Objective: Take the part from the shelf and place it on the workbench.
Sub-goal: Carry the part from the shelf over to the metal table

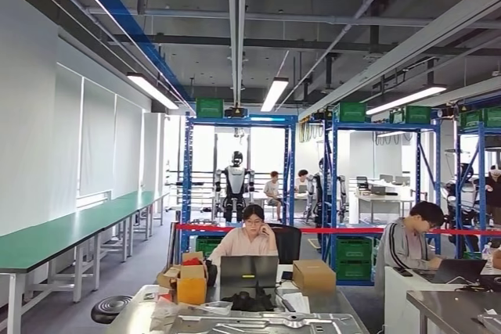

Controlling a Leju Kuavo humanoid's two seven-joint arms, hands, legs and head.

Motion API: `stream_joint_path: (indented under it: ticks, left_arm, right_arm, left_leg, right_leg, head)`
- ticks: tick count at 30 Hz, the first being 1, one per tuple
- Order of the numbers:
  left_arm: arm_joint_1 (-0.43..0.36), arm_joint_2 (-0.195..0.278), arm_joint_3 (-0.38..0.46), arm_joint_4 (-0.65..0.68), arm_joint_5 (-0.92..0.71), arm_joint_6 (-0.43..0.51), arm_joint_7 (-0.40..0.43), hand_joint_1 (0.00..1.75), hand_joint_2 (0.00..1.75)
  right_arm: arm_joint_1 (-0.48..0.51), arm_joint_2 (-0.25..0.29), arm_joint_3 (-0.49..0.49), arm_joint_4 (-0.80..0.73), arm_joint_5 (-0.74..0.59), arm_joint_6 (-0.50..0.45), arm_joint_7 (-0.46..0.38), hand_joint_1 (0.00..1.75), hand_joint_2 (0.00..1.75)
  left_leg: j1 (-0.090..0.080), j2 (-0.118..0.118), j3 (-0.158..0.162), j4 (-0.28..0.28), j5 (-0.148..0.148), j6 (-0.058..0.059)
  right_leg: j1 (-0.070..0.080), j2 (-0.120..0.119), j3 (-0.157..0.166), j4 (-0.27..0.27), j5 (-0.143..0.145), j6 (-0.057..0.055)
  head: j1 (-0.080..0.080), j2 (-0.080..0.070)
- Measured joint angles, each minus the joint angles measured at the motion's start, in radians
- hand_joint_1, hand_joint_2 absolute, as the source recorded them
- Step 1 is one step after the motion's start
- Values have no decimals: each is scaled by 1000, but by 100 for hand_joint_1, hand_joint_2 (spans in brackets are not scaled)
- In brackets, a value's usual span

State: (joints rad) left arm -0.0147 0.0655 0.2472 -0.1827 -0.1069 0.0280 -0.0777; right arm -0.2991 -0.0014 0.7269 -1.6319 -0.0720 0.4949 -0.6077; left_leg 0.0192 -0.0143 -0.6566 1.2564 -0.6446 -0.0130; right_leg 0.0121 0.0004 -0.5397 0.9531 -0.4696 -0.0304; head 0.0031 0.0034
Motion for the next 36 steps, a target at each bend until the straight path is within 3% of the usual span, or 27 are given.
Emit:
stream_joint_path:
  ticks: [1,2,4,5,6,8,10,11,13,15,16,17,19,21,24,26,29,30,31,32,34,36]
  left_arm:
    - [2,1,1,0,0,0,0,0,175]
    - [3,2,2,0,-1,-1,1,0,175]
    - [5,0,3,0,-2,-2,1,0,175]
    - [5,-1,4,0,-3,-2,1,0,175]
    - [4,-2,5,0,-5,-2,2,0,175]
    - [4,-3,9,0,-9,-2,3,0,175]
    - [3,-2,12,0,-11,-2,2,0,175]
    - [2,-2,13,0,-12,-2,1,0,175]
    - [0,-1,15,0,-16,-1,1,0,175]
    - [0,-1,18,0,-20,-1,1,0,175]
    - [1,-1,19,0,-22,-1,1,0,175]
    - [1,-1,20,0,-24,-1,1,0,175]
    - [1,-2,22,0,-27,-1,1,0,175]
    - [0,-3,25,0,-29,-1,1,0,175]
    - [0,-4,29,0,-32,-1,1,0,175]
    - [-3,-4,33,0,-35,-2,1,0,175]
    - [-7,0,40,0,-40,-3,1,0,175]
    - [-5,1,42,0,-42,-2,1,0,175]
    - [-3,2,43,0,-42,-2,1,0,175]
    - [-1,2,44,0,-43,-3,1,0,175]
    - [0,3,46,0,-43,-3,1,0,175]
    - [-2,3,49,0,-46,-3,1,0,175]
  right_arm:
    - [2,0,0,0,0,1,0,175,175]
    - [3,0,0,0,0,2,0,175,175]
    - [5,0,0,2,-1,4,0,175,175]
    - [5,0,0,3,-1,4,0,175,175]
    - [6,0,-1,3,-1,5,0,175,175]
    - [6,1,-3,3,-2,5,0,175,175]
    - [5,2,-5,0,-3,6,-1,175,175]
    - [4,2,-6,-1,-3,6,-1,175,175]
    - [5,3,-7,-2,-2,5,-2,175,175]
    - [8,3,-7,-3,1,3,-4,175,175]
    - [9,3,-8,-3,3,1,-5,175,175]
    - [10,3,-9,-4,4,-1,-7,175,175]
    - [10,3,-12,-7,-1,-3,-8,175,175]
    - [12,3,-17,-9,-14,-1,-5,175,175]
    - [14,6,-24,-9,-34,8,0,175,175]
    - [15,10,-27,-9,-43,15,2,175,175]
    - [19,14,-30,-5,-49,19,4,175,175]
    - [22,14,-31,-3,-50,21,5,175,175]
    - [25,14,-31,-1,-52,22,5,175,175]
    - [27,14,-31,0,-53,23,6,175,175]
    - [28,15,-32,2,-54,25,7,175,175]
    - [28,15,-33,3,-50,22,7,175,175]
  left_leg:
    - [6,1,-10,-18,3,-9]
    - [14,3,-9,-63,35,-20]
    - [30,13,1,-171,142,-38]
    - [33,18,3,-203,183,-34]
    - [32,21,1,-215,203,-23]
    - [25,19,1,-207,196,5]
    - [24,16,14,-209,186,18]
    - [24,14,23,-210,180,23]
    - [20,13,39,-211,165,31]
    - [15,12,58,-211,148,35]
    - [12,11,70,-211,140,36]
    - [8,9,82,-212,131,36]
    - [3,6,105,-216,116,35]
    - [4,6,120,-226,106,28]
    - [4,11,142,-231,105,12]
    - [3,13,134,-189,86,9]
    - [3,13,34,-25,17,1]
    - [4,13,3,11,8,-2]
    - [5,13,-14,17,18,-5]
    - [8,13,-13,-13,50,-9]
    - [14,7,16,-126,137,-17]
    - [14,1,36,-200,168,-10]
  right_leg:
    - [-5,1,14,0,-11,6]
    - [-11,2,30,2,-24,13]
    - [-18,2,55,12,-53,30]
    - [-18,3,60,19,-67,39]
    - [-19,3,62,25,-77,47]
    - [-21,2,65,28,-89,58]
    - [-26,1,53,66,-93,65]
    - [-28,1,27,116,-103,69]
    - [-28,1,-59,256,-149,75]
    - [-26,1,-134,345,-183,73]
    - [-23,1,-149,340,-171,67]
    - [-19,1,-147,296,-134,57]
    - [-4,1,-118,163,-35,30]
    - [8,-1,-96,84,9,6]
    - [8,5,-69,51,10,-4]
    - [1,9,-40,31,7,-5]
    - [-3,20,-18,25,-7,-4]
    - [-4,27,-11,25,-13,-3]
    - [-5,34,-2,26,-20,-1]
    - [-6,43,9,26,-28,2]
    - [-9,56,32,30,-47,11]
    - [-10,66,41,39,-66,23]
  head:
    - [0,0]
    - [0,0]
    - [0,0]
    - [-1,0]
    - [-1,0]
    - [-1,0]
    - [-1,1]
    - [-1,1]
    - [-2,0]
    - [-2,0]
    - [-2,0]
    - [-2,0]
    - [-1,0]
    - [-1,0]
    - [-1,0]
    - [-2,0]
    - [-1,0]
    - [-1,0]
    - [-1,0]
    - [-1,0]
    - [-2,0]
    - [-2,0]
